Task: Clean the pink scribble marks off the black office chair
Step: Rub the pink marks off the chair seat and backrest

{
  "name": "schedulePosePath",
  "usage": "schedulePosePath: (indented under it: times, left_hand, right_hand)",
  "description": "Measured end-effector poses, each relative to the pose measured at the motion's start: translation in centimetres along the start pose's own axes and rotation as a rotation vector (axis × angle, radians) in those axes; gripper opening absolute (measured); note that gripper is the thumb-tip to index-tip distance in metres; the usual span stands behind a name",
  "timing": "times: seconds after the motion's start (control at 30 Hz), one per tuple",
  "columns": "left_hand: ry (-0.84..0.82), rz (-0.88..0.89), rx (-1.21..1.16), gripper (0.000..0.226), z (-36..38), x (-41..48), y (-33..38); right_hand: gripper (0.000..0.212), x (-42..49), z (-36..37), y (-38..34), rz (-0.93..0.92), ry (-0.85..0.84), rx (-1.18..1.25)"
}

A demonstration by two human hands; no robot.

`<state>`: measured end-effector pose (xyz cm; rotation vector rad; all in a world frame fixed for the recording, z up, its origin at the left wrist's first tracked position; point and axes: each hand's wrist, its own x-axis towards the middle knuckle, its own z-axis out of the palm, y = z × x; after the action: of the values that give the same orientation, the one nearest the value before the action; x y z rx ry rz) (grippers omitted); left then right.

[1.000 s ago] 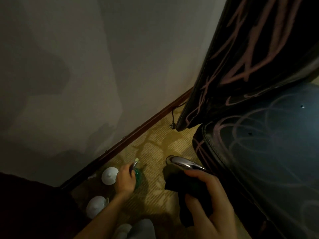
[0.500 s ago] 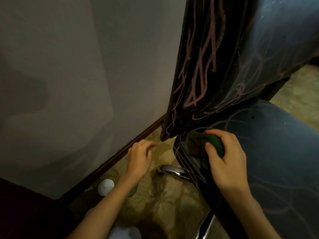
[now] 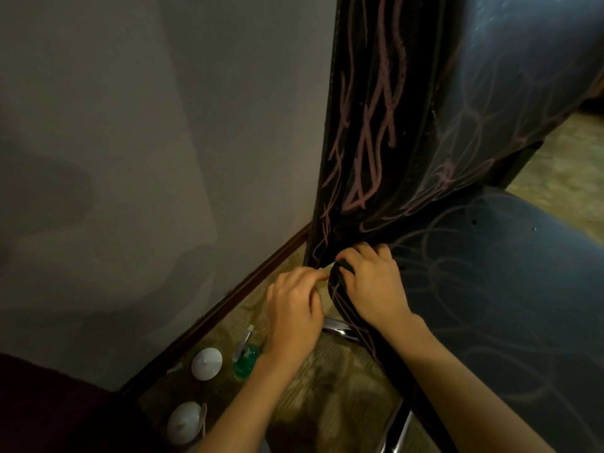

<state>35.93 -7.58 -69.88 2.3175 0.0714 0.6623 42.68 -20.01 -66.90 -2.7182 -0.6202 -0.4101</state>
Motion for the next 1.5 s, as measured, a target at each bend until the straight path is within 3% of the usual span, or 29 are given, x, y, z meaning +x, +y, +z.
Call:
schedulePosePath:
  times: [0.4,0.67,0.8,1.1,1.5]
  left_hand:
    - [-0.068,-0.088,0.015,0.03,-0.7,-2.8,3.1]
    - [-0.052,-0.007,0.085,0.03,-2.4,-3.2,3.6]
    - [-0.046,-0.075,0.059,0.033,-2.8,-2.1,1.1]
    - [0.009,-0.076,0.128,0.024,-1.5,0.7,-0.2]
    - [-0.015,-0.113,0.212,0.036,0.4,0.7,0.8]
  right_hand:
    - [0.026,-7.5,-4.4,3.2,-0.033,-0.06,0.088]
    - [0.028,-7.0,-4.9,3.3,0.018,-0.125,0.138]
    - [0.034,-4.2,-4.8,1.9,0.091,-0.03,0.287]
    - [0.025,-0.4,-0.6,-0.9,-0.117,-0.086,0.09]
    - [0.024,-2.4,-2.2,1.1,-0.079,-0.115,0.163]
